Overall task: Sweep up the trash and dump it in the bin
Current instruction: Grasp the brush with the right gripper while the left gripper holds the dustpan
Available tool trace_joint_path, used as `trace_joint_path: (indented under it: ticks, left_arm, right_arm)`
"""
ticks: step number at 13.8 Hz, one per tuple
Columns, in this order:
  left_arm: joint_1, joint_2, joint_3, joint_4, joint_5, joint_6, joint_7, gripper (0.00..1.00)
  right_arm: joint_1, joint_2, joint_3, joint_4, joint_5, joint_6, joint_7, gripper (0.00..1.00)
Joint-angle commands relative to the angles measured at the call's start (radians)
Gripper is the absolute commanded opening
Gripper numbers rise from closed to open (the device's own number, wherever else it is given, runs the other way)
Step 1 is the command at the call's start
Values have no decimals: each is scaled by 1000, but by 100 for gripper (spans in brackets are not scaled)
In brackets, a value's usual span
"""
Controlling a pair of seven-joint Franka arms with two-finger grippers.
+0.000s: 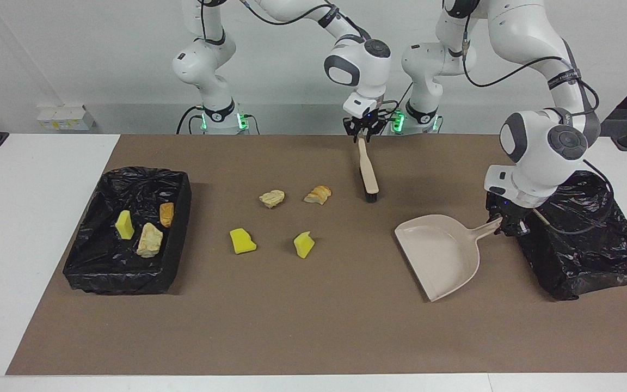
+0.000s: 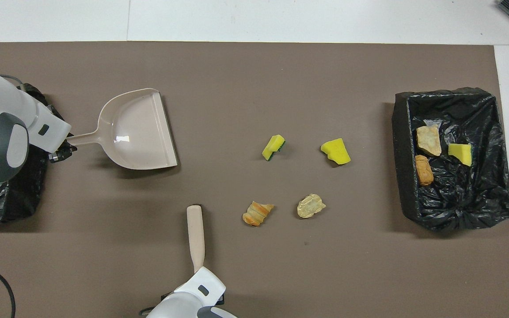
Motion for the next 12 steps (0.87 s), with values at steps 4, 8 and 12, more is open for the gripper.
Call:
trace_joint_path:
  ticks: [4,8,12]
  left_arm:
    - [7,-24,-5,-25,13,15,83,0]
    - [-14,-24,-5,-23,15,9,124,0]
    - [-43,-35,-5,-43,13,12,117,0]
  right_arm:
    - [-3,-21,6,-57,31,30,7,18]
    - [-7,-18,4,-54,32,27,26,0]
    - [-50,-78,-3,-55,28,-25,29,0]
